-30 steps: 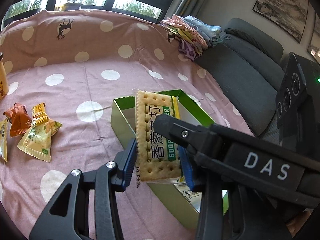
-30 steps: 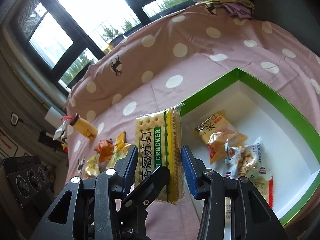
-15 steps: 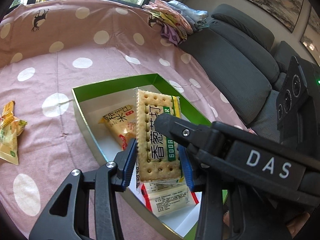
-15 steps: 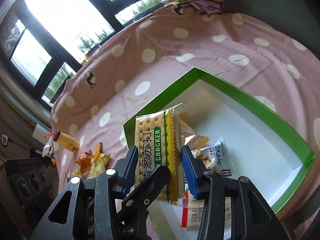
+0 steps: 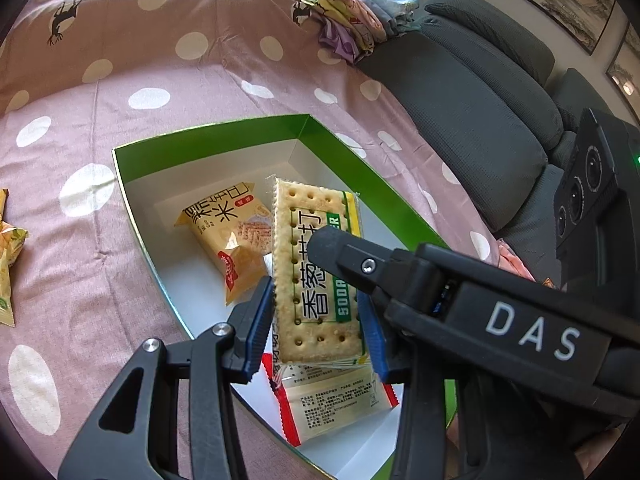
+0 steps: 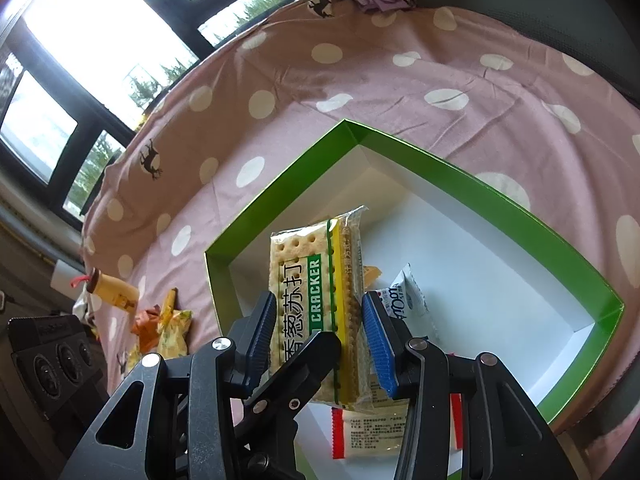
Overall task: Organize snacks
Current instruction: 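Open the right tool and move it back toward the snack pile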
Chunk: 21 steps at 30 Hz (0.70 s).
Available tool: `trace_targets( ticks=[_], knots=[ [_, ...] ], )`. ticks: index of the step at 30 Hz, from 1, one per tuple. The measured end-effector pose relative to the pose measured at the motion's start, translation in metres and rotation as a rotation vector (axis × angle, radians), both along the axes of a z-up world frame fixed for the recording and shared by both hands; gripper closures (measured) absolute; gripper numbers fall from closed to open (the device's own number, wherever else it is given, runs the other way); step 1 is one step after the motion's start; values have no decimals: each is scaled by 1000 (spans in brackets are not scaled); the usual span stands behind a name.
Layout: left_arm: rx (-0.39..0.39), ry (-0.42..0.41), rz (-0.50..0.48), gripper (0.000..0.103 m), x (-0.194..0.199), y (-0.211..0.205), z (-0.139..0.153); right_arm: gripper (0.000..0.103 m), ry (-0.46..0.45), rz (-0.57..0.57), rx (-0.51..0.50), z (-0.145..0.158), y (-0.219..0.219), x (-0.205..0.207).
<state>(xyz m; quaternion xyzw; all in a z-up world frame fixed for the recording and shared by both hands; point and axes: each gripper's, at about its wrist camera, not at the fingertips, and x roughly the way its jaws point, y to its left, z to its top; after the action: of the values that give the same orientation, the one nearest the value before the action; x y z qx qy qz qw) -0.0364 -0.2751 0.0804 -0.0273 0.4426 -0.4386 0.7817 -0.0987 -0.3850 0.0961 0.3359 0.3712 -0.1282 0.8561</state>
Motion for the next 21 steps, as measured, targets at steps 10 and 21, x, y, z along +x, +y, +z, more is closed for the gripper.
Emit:
trace_targets(
  ticks=[10,21],
  knots=[
    [28,-14,-6,62,-3,-7,-3,55,29,-15,-3,-4,-2,0],
    [-11,-34,39,60,-6,17,9,55,11,-23,-28,4,3,-2]
  ],
)
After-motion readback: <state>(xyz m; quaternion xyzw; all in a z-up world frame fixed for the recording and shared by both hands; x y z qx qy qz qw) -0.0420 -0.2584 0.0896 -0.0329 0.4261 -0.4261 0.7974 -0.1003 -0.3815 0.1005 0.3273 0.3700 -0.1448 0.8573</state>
